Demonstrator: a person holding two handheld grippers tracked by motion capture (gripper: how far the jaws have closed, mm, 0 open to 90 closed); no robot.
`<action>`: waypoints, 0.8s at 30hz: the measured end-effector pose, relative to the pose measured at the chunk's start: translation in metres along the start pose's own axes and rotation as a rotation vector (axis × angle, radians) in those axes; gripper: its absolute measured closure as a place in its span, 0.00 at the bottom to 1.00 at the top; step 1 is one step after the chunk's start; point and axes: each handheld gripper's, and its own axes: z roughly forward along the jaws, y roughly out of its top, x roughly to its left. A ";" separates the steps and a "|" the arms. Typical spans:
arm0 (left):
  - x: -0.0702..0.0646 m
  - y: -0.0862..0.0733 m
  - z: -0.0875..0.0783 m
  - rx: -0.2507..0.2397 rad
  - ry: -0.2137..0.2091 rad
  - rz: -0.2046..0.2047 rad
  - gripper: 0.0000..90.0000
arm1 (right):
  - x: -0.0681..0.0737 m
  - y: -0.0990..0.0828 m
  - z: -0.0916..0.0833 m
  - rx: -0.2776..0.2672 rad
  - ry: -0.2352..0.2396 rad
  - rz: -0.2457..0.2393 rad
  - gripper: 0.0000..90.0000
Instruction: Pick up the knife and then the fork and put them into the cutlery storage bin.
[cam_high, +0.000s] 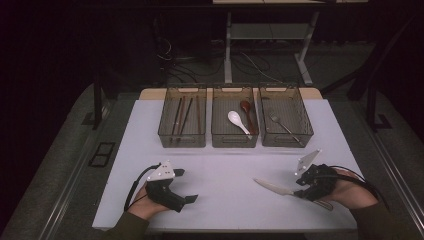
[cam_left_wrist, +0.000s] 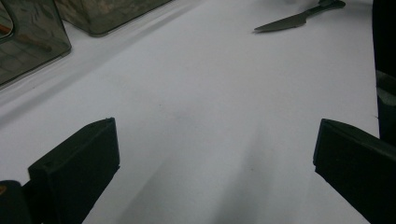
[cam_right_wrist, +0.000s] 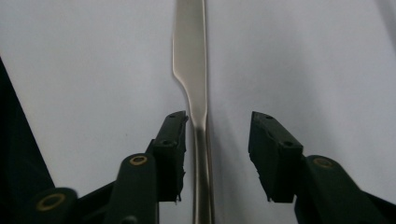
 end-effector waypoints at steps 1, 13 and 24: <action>0.000 0.000 0.000 0.000 0.000 0.000 0.00 | 0.001 0.001 0.001 0.014 0.009 0.005 0.65; 0.000 0.000 0.000 0.001 -0.001 -0.001 0.00 | 0.006 0.005 0.009 0.110 0.035 -0.036 0.78; 0.000 0.000 0.001 0.005 -0.003 0.002 0.00 | 0.006 0.014 0.015 0.196 0.034 -0.080 0.84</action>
